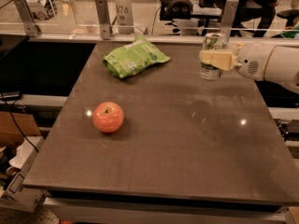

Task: Place 7up can upright

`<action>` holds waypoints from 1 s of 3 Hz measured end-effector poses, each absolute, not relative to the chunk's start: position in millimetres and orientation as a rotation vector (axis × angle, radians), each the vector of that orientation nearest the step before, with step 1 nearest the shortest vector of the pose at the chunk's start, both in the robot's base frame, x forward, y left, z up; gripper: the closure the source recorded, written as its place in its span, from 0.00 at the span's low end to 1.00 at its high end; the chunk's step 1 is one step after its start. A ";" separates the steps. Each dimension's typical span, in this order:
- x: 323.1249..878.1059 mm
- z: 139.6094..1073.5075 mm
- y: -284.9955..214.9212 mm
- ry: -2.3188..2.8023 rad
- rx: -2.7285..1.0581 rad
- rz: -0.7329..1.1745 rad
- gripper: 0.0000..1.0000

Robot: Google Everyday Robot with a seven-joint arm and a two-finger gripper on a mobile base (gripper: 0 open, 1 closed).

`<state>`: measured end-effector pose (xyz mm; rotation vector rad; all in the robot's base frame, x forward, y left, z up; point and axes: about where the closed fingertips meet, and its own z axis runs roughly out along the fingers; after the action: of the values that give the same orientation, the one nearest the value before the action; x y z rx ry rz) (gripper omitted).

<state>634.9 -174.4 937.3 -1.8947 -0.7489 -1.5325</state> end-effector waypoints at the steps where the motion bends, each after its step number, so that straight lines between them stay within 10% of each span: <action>1: 630.8 927.6 -178.7 -0.767 -1.894 -1.552 1.00; 3: 624.4 916.4 -181.9 -0.770 -1.812 -1.587 1.00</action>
Offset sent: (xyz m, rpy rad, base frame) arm -0.0131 -0.0158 -0.0237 0.0120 -0.1025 0.0300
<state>624.4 -181.9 916.4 -1.8119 -0.7696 -1.5874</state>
